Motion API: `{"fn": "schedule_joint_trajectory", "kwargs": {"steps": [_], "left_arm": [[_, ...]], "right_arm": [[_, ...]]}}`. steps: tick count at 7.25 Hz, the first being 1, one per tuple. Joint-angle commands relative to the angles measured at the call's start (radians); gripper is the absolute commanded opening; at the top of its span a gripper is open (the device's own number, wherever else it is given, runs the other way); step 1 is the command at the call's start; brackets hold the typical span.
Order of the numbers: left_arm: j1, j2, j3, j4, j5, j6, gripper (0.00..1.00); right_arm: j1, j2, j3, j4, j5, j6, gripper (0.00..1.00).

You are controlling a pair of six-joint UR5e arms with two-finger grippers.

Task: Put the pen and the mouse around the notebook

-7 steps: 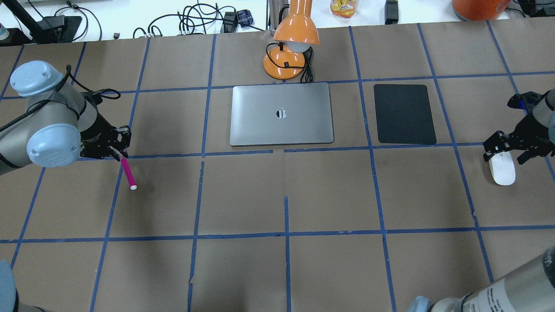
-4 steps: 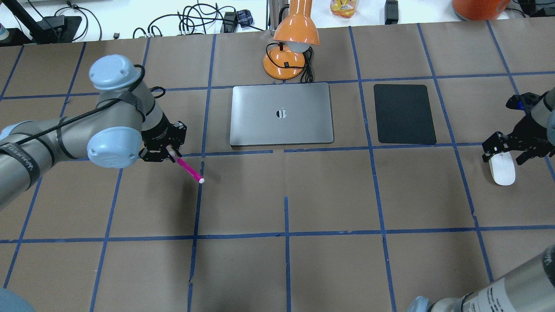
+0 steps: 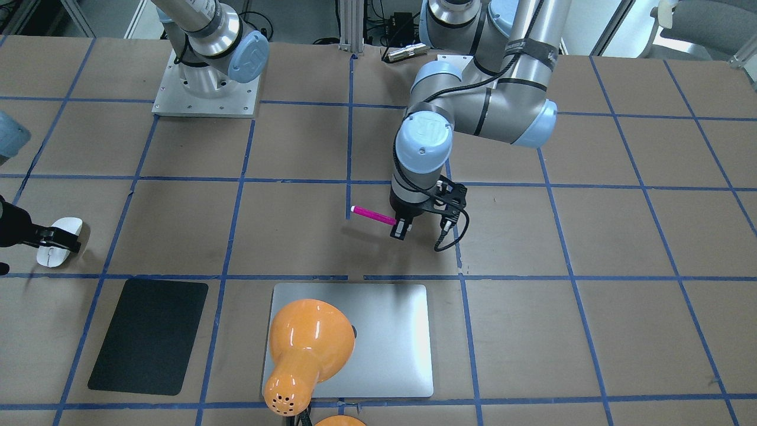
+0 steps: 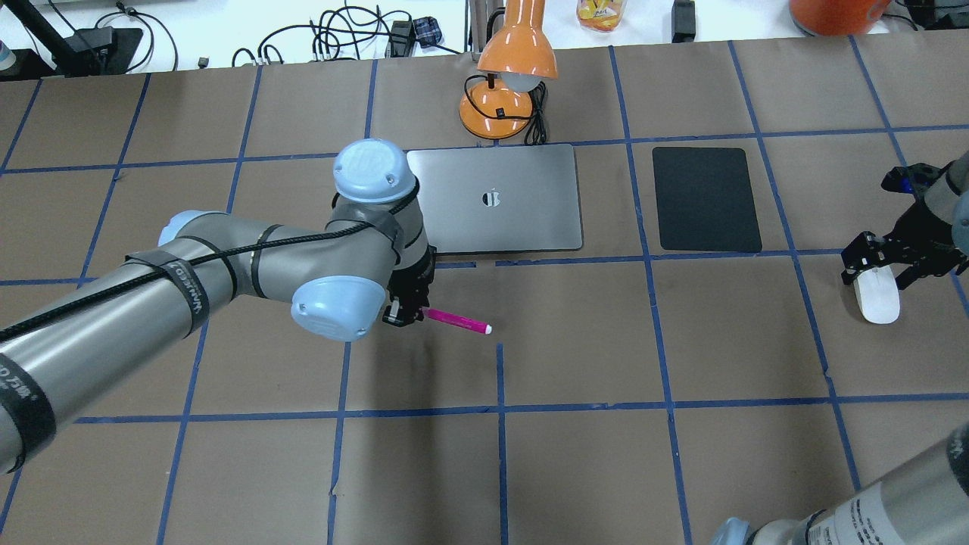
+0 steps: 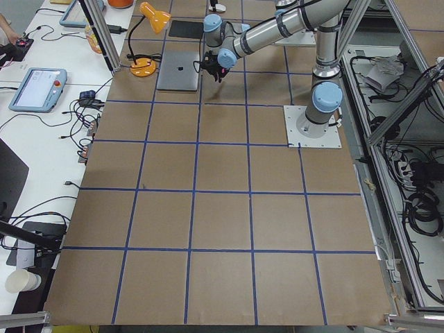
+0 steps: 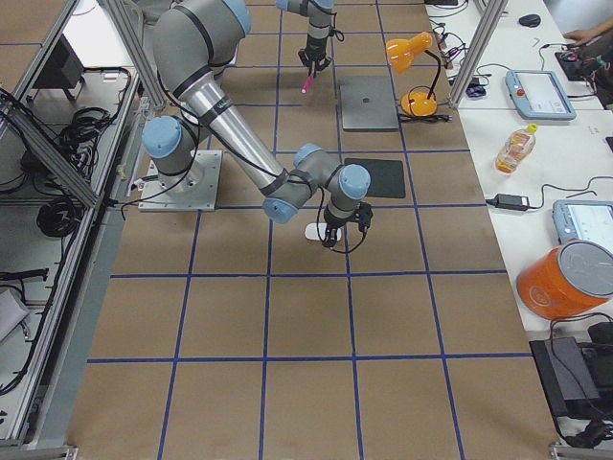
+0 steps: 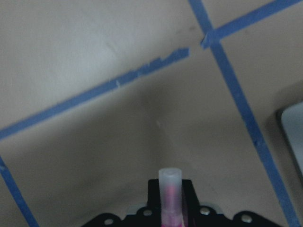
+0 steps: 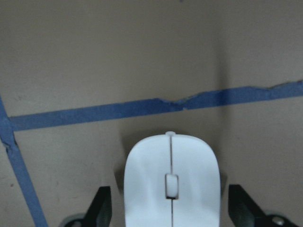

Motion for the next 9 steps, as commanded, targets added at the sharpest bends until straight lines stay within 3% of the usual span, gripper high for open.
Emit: {"fn": "schedule_joint_trajectory", "kwargs": {"steps": [1, 3, 4, 5, 6, 7, 9], "left_arm": [[-0.1, -0.057, 0.01, 0.041, -0.019, -0.236, 0.0], [-0.111, -0.069, 0.028, 0.043, -0.016, -0.232, 0.0], [-0.111, -0.076, 0.045, 0.04, -0.019, -0.23, 0.0], [-0.111, -0.08, 0.049, 0.038, -0.017, -0.229, 0.23], [-0.108, -0.085, 0.054, 0.038, -0.005, -0.229, 0.93], [-0.099, -0.083, 0.054, 0.038, -0.007, -0.227, 1.0], [-0.036, -0.05, 0.072, 0.021, -0.004, -0.063, 1.0]], "right_arm": [[0.0, 0.0, -0.002, 0.0, 0.004, 0.004, 0.59], [0.002, -0.013, -0.001, 0.003, 0.001, 0.005, 0.4], [0.003, -0.011, -0.004, 0.0, -0.001, 0.005, 0.4], [0.003, -0.014, -0.01, 0.002, -0.001, 0.005, 0.4], [0.003, -0.025, -0.011, 0.003, 0.001, 0.005, 0.39], [0.009, -0.054, -0.019, 0.002, 0.001, 0.004, 0.39], [0.075, -0.095, -0.056, 0.049, 0.005, 0.005, 0.39]]}}
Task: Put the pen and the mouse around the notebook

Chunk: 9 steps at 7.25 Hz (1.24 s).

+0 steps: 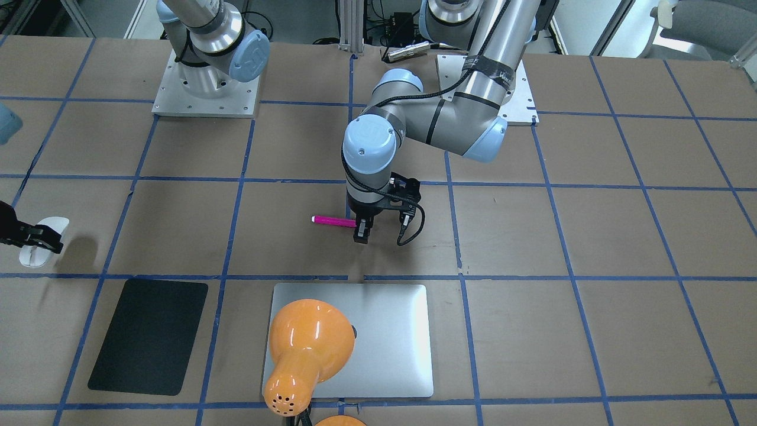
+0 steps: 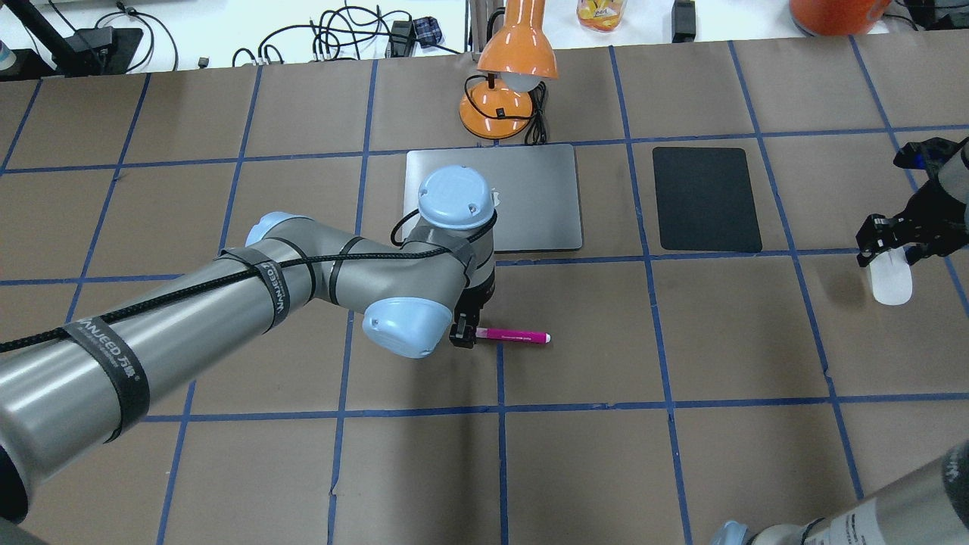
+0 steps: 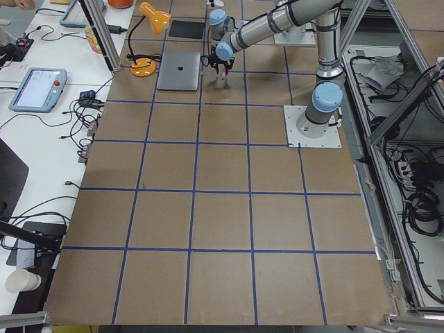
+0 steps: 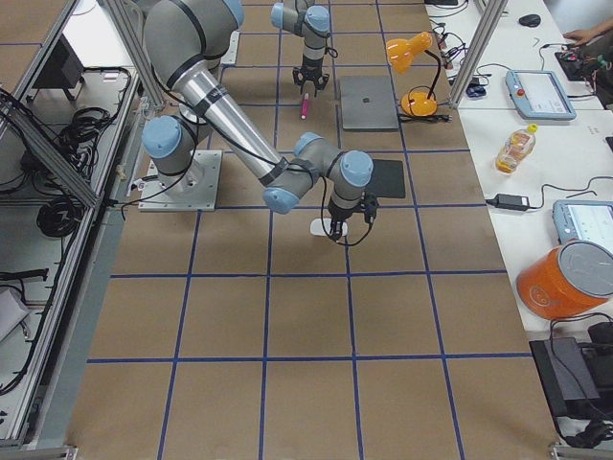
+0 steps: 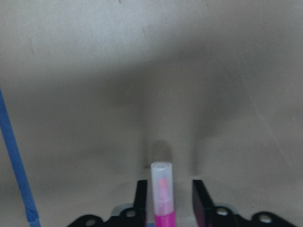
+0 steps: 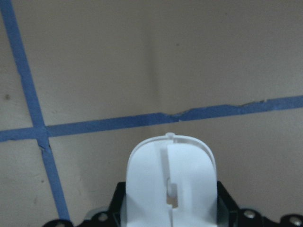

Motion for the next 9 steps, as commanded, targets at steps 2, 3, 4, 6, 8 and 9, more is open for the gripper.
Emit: {"fn": "schedule_joint_trajectory", "kwargs": {"steps": [2, 3, 4, 6, 8, 9], "left_arm": [[0.134, 0.076, 0.118, -0.121, -0.002, 0.555, 1.0], [0.204, 0.073, 0.249, -0.298, -0.005, 0.806, 1.0], [0.24, 0.073, 0.372, -0.433, -0.007, 1.041, 1.0], [0.237, 0.125, 0.457, -0.509, -0.005, 1.41, 1.0], [0.237, 0.243, 0.447, -0.611, -0.008, 1.653, 1.0], [0.239, 0.292, 0.424, -0.619, -0.01, 1.672, 1.0]], "right_arm": [[0.14, -0.028, -0.089, 0.045, -0.003, 0.029, 0.39], [0.189, -0.019, -0.129, 0.061, 0.009, 0.077, 0.39], [0.248, -0.01, -0.16, 0.06, 0.01, 0.126, 0.39], [0.319, 0.039, -0.24, 0.057, 0.012, 0.227, 0.39], [0.352, 0.128, -0.326, 0.06, 0.015, 0.293, 0.38], [0.382, 0.15, -0.344, 0.054, 0.015, 0.33, 0.38]]}}
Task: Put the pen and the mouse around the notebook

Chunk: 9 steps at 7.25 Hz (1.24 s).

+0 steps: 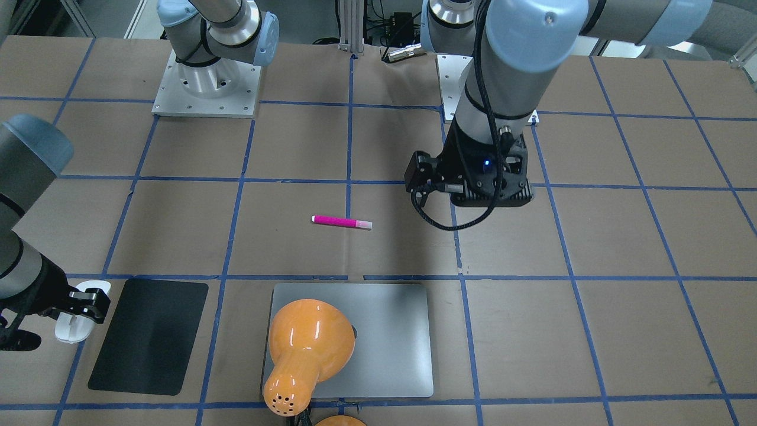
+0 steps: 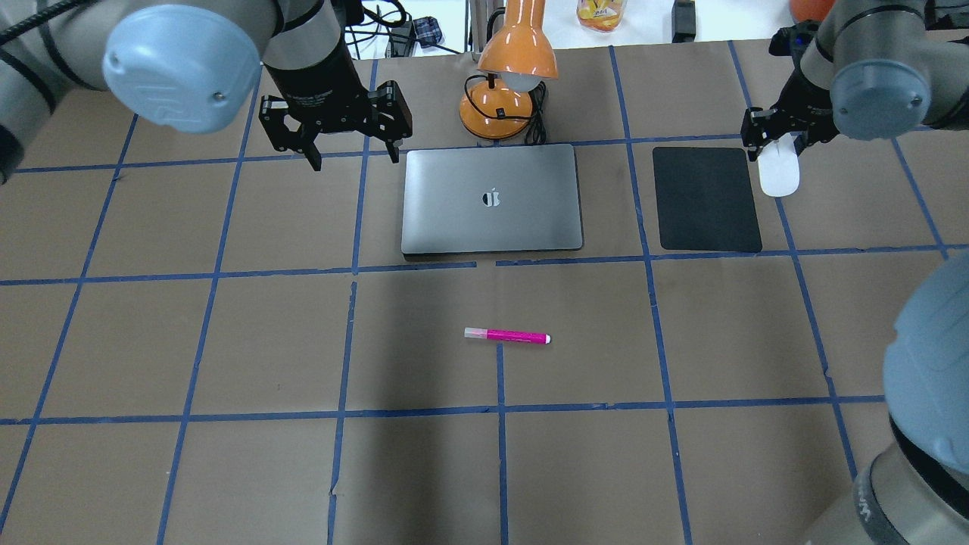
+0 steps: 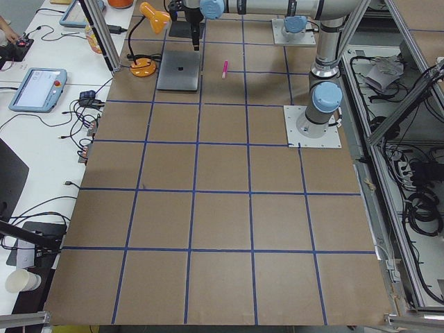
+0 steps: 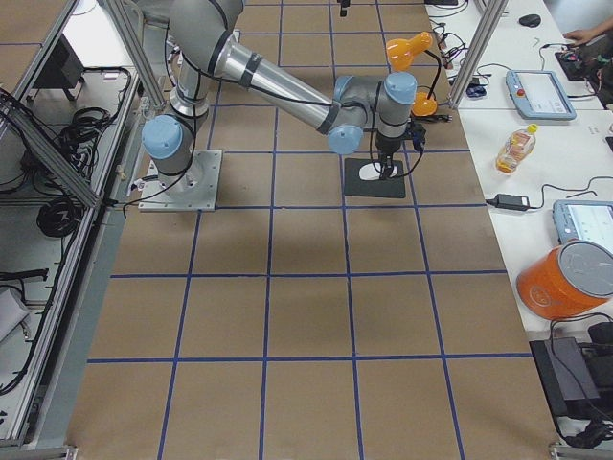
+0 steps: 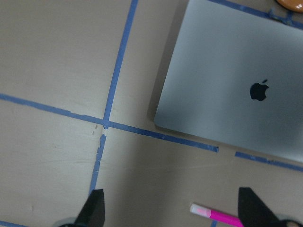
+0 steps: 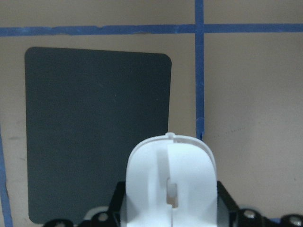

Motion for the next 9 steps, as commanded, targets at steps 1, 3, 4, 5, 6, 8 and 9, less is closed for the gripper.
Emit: {"fn": "schedule_joint_trajectory", "kwargs": {"steps": [1, 3, 4, 5, 6, 8, 9], "left_arm": [[0.004, 0.103, -0.039, -0.028, 0.012, 0.105, 1.0], [0.018, 0.131, -0.045, -0.017, 0.013, 0.182, 1.0], [0.073, 0.156, -0.045, -0.027, 0.013, 0.216, 1.0], [0.119, 0.168, -0.045, -0.028, 0.005, 0.221, 1.0], [0.128, 0.165, -0.044, -0.025, 0.013, 0.219, 1.0], [0.127, 0.165, -0.05, -0.017, 0.013, 0.215, 1.0], [0.121, 0.167, -0.058, -0.013, 0.011, 0.198, 1.0]], "right_arm": [[0.049, 0.072, -0.04, -0.013, 0.002, 0.12, 0.38], [0.058, 0.115, -0.046, -0.024, 0.041, 0.13, 0.38], [0.058, 0.138, -0.047, -0.03, 0.049, 0.132, 0.38], [0.058, 0.143, -0.049, -0.04, 0.051, 0.13, 0.38], [0.058, 0.158, -0.049, -0.04, 0.049, 0.13, 0.38], [0.058, 0.173, -0.046, -0.037, 0.049, 0.129, 0.39], [0.058, 0.175, -0.04, -0.034, 0.049, 0.128, 0.39]]}}
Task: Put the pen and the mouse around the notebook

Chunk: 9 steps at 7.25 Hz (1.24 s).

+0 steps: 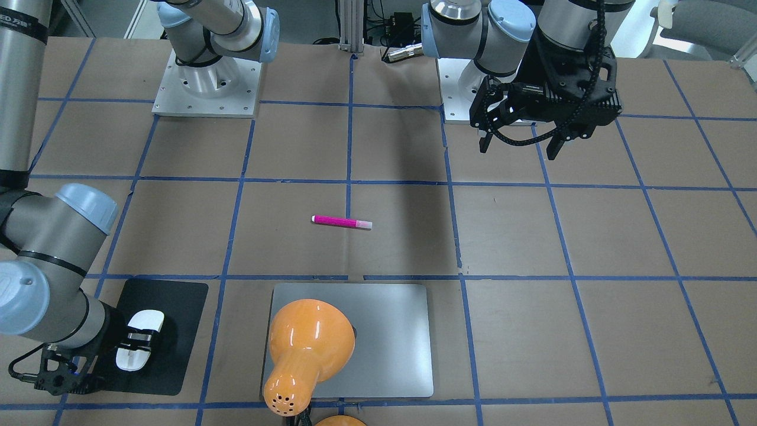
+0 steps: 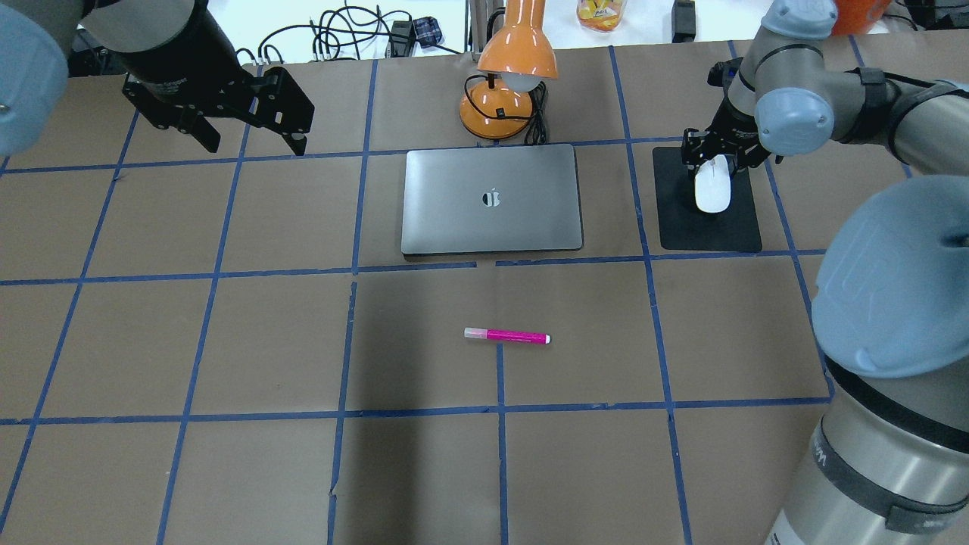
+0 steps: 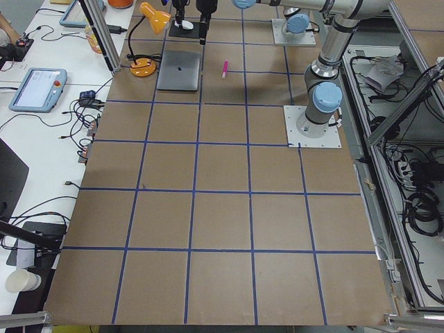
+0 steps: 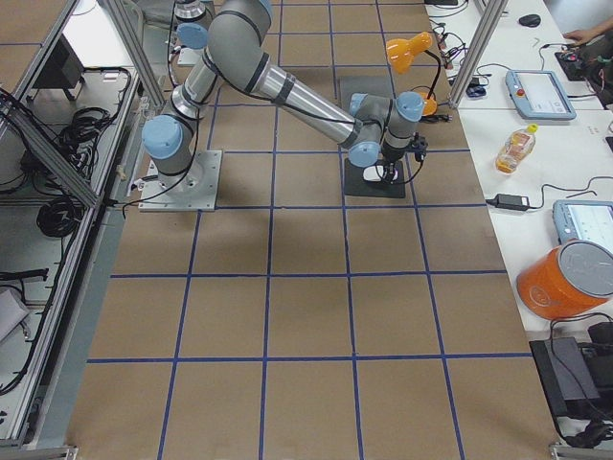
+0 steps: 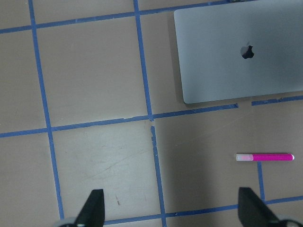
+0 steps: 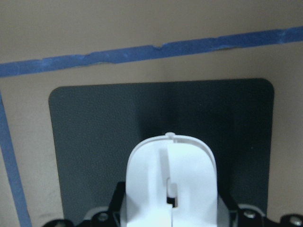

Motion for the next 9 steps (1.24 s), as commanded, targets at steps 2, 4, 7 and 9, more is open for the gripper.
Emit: {"fn": "schedule_joint_trajectory", "kwargs": {"steps": [2, 4, 7, 9], "left_arm": [[-0.005, 0.001, -0.013, 0.024, -0.006, -0.047, 1.0], [-0.005, 0.004, -0.013, 0.023, -0.006, -0.141, 1.0], [-0.005, 0.004, -0.013, 0.023, -0.007, -0.14, 1.0], [-0.005, -0.002, -0.012, 0.026, -0.009, -0.127, 1.0]], "right_arm": [[0.002, 0.003, -0.001, 0.004, 0.0, -0.014, 0.62], [0.002, 0.002, -0.003, 0.004, 0.0, -0.016, 1.0], [0.043, -0.08, -0.038, 0.063, -0.011, -0.005, 1.0], [0.052, -0.236, -0.038, 0.242, -0.012, 0.003, 1.0]]}}
